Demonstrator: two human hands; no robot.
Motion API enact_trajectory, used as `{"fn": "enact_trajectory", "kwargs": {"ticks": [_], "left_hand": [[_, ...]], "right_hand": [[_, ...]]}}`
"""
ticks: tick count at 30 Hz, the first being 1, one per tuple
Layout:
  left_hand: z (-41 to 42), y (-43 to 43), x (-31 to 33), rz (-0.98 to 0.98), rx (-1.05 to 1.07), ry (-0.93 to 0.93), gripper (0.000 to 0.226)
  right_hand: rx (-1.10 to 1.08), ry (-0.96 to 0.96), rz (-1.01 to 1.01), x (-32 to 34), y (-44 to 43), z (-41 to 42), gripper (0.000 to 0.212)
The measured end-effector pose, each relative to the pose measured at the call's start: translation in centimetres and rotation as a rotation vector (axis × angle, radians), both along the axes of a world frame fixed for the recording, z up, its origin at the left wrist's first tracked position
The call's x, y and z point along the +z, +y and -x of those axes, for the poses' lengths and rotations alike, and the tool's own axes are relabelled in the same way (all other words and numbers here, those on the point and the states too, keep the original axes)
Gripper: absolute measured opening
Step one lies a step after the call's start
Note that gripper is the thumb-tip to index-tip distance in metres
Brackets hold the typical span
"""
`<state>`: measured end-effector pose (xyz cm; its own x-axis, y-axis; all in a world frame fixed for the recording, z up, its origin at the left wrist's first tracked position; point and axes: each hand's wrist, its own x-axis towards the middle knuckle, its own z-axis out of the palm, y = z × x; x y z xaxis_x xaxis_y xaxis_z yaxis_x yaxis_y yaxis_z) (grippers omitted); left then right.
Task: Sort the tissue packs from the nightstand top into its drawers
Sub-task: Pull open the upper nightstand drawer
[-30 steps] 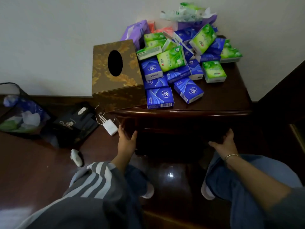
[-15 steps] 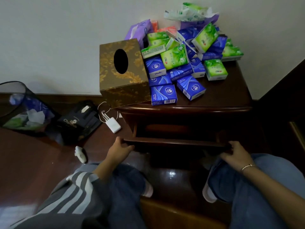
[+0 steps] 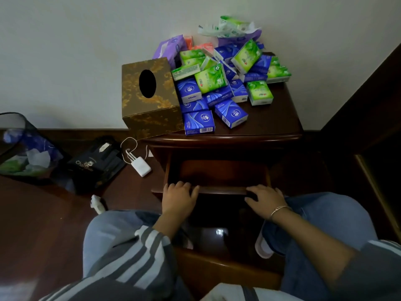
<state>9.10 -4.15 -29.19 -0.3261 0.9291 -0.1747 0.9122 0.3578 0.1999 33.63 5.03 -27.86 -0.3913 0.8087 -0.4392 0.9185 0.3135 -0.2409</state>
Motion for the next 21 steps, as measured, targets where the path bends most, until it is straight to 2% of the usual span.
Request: {"fn": "enact_trajectory", "kwargs": {"ticks": [2, 7, 13, 18, 21], "left_hand": [[0.6, -0.3, 0.3, 0.043, -0.007, -0.048, 0.050], [1.1, -2.6, -0.1, 0.263, 0.064, -0.139, 0.065], [1.4, -3.9, -0.2, 0.342, 0.092, -0.230, 0.067], [1.3, -4.6, 0.5, 0.423, 0.063, -0.264, 0.062], [1.7, -4.7, 1.8, 0.368, 0.107, -0.420, 0.056]], "right_hand": [[0.005, 0.047, 0.027, 0.3, 0.0, -0.8, 0.037], [-0.021, 0.077, 0.197, 0.3, -1.9, -1.8, 0.060], [-0.031, 0.063, 0.222, 0.4, -3.2, -2.2, 0.074], [-0.043, 0.076, 0.314, 0.7, -4.1, -2.4, 0.072], [-0.067, 0.134, 0.335, 1.7, -4.2, -2.4, 0.065]]}}
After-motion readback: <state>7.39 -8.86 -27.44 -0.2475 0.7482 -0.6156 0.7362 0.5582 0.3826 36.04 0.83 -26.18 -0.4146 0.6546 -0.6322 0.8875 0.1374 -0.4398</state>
